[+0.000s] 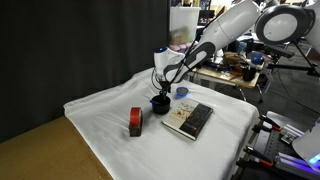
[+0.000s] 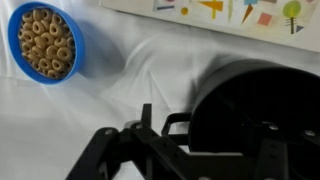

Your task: Move the black cup slightly forward

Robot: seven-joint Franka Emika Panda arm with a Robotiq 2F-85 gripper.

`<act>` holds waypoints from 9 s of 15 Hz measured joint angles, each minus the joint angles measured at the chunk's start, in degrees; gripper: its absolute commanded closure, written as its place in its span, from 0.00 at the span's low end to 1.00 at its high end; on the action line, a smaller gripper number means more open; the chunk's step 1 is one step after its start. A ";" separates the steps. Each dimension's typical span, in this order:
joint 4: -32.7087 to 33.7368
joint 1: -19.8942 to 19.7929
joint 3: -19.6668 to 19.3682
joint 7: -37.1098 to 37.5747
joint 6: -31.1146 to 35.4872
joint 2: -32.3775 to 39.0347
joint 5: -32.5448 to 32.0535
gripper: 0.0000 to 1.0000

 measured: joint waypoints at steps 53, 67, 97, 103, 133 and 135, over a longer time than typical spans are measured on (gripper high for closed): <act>8.93 -0.67 -2.09 -0.50 -0.06 4.62 0.07 0.99; 14.85 -1.48 -2.63 -1.44 -0.11 7.60 0.07 0.99; 18.59 -2.36 -2.55 -3.37 -0.17 9.93 0.32 0.32; 17.93 -2.15 -2.56 -3.16 -0.43 10.62 0.32 0.00; 17.49 -1.98 -2.56 -3.15 -0.47 10.72 0.30 0.98; 17.46 -2.01 -2.57 -3.14 -0.47 10.74 0.31 1.00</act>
